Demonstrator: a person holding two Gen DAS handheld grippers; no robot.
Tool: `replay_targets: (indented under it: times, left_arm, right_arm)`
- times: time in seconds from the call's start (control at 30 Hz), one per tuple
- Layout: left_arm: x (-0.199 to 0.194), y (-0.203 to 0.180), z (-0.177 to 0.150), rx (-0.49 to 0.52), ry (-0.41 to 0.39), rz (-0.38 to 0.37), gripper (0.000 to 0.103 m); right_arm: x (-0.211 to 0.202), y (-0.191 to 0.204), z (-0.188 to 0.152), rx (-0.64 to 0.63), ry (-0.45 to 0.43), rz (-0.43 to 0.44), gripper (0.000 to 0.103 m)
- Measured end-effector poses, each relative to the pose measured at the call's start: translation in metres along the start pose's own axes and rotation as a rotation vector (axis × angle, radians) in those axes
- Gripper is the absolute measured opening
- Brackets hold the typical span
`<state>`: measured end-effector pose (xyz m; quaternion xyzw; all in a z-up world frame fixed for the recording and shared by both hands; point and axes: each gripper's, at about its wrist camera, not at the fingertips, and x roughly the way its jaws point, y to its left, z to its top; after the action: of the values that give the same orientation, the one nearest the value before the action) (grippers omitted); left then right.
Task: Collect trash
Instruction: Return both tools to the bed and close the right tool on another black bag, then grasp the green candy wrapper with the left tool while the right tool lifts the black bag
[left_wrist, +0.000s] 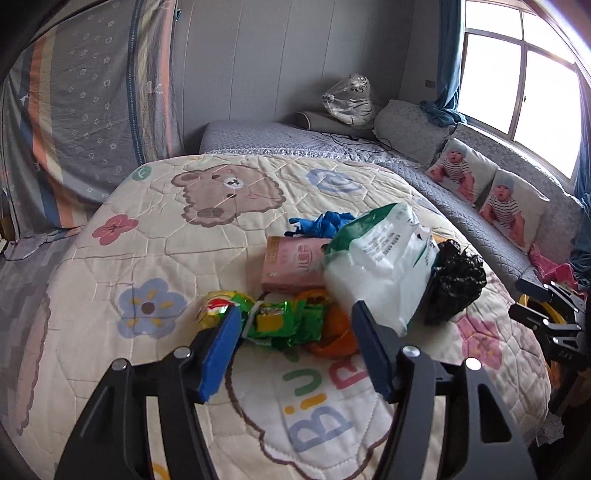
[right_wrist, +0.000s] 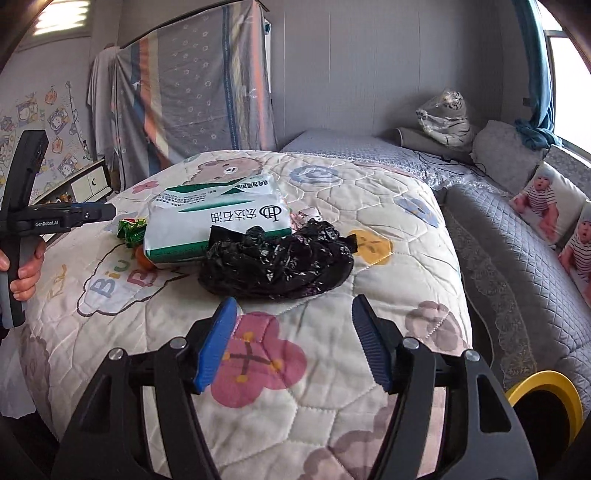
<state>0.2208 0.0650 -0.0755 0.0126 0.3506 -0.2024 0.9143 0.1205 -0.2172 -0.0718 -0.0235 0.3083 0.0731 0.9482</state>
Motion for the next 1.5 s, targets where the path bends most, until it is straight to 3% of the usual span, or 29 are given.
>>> replay_targets:
  times: [0.23,0.6,1.0,1.27,1.37,1.5]
  left_arm:
    - [0.002,0.008,-0.014,0.046,0.032,0.013,0.066]
    - [0.02,0.02,-0.008,0.029,0.066,0.003,0.066]
    - [0.049,0.043,-0.005,-0.084,0.132,-0.001,0.066]
    - [0.068,0.047,0.012,-0.093,0.145,-0.036,0.065]
    - [0.082,0.053,0.022,-0.117,0.166,-0.052,0.059]
    - [0.108,0.059,0.025,-0.13,0.234,-0.04,0.036]
  right_arm:
    - [0.019,0.009,0.008,-0.028,0.03,0.004,0.071]
    - [0.035,0.012,0.015,-0.043,0.054,0.027,0.073]
    - [0.057,0.005,0.026,-0.028,0.074,0.031,0.073]
    - [0.077,-0.001,0.037,-0.001,0.101,0.085,0.073]
    - [0.087,-0.004,0.04,0.012,0.124,0.111,0.069]
    - [0.096,-0.007,0.042,0.021,0.142,0.136,0.058]
